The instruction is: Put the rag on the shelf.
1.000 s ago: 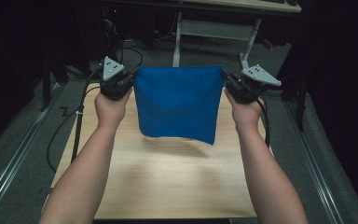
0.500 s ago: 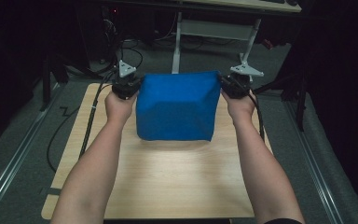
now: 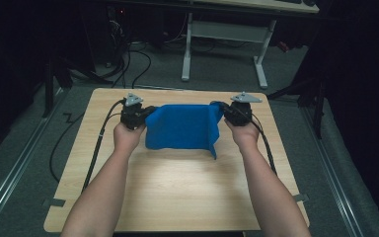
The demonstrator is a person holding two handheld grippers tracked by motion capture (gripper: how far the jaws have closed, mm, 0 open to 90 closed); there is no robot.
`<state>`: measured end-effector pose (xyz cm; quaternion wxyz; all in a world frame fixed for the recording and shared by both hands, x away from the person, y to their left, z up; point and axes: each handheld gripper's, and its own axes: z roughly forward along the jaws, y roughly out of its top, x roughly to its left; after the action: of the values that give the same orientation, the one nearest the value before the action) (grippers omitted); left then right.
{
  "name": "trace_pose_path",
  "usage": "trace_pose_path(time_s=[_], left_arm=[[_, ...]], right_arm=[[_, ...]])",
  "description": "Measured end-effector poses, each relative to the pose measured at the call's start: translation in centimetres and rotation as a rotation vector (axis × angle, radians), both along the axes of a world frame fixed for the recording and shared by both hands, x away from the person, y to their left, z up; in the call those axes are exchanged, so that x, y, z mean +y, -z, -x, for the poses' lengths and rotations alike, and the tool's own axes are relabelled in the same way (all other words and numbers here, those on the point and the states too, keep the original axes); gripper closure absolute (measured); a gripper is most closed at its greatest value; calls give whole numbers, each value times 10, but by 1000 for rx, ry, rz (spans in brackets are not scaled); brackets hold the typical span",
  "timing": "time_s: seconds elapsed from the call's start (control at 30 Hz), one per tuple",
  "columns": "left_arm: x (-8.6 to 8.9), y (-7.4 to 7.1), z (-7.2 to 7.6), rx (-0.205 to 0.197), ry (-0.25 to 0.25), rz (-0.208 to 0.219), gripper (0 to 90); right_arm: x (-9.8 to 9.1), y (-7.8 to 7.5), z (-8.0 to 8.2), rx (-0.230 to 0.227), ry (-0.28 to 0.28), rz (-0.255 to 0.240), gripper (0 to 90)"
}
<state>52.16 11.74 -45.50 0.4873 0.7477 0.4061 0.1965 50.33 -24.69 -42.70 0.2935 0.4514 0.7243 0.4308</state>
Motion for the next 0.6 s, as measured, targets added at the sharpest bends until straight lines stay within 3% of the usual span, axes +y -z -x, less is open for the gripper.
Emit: trace_pose_path(time_s=[0.2,0.43,0.6], left_arm=[[1,12,7,36,14,15,881],[-1,22,7,67,38,20,881],[-3,28,8,79,52,18,881]], right_arm=[[8,18,10,39,-15,3,885],[15,25,15,46,-36,39,885],[12,29,14,55,-27,18,885]])
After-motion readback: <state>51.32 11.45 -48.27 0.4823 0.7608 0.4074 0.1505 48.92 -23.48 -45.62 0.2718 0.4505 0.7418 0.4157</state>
